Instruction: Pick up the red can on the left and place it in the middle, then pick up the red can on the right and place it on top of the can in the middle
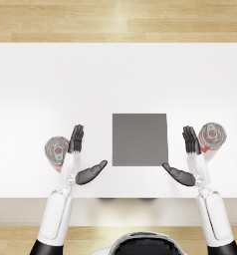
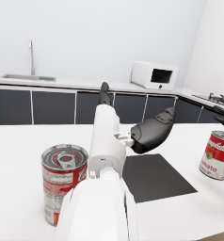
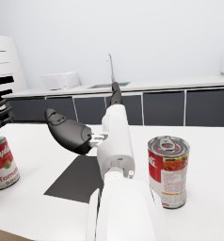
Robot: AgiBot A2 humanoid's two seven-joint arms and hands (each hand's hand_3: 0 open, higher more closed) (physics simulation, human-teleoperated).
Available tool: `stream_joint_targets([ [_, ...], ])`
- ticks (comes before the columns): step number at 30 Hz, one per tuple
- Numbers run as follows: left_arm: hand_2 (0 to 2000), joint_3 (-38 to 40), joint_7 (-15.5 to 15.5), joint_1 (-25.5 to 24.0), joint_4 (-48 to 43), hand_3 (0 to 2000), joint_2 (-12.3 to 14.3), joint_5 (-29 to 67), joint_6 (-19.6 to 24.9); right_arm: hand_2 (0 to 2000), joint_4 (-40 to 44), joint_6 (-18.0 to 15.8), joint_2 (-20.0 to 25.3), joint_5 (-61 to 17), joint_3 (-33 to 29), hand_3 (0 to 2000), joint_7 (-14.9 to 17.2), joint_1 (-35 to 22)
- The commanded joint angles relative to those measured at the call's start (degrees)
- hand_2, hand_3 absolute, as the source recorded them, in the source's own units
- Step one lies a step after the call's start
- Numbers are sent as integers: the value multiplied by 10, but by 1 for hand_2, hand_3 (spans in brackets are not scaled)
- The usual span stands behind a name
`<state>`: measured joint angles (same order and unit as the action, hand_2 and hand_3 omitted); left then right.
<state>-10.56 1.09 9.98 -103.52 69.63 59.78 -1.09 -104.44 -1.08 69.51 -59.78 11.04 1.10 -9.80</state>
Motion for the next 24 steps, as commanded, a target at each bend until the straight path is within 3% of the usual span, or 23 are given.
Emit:
stream_joint_targets([
  [1, 0, 63, -3, -11, -43, 0, -2, 25, 3, 0, -49, 3, -4, -26, -54, 0, -3, 15],
  [6, 0, 159, -9, -42, -70, 0, 8, 153, 9, 0, -65, 9, 2, -146, -135, 0, -9, 25],
  [12, 0, 201, -11, -82, -40, 0, 20, 210, 11, 0, -22, 11, 11, -186, -200, 0, -11, 52],
  [24, 0, 165, -11, -111, 97, 0, 33, 218, 11, 0, 154, 11, 23, -192, -171, 0, -11, 37],
])
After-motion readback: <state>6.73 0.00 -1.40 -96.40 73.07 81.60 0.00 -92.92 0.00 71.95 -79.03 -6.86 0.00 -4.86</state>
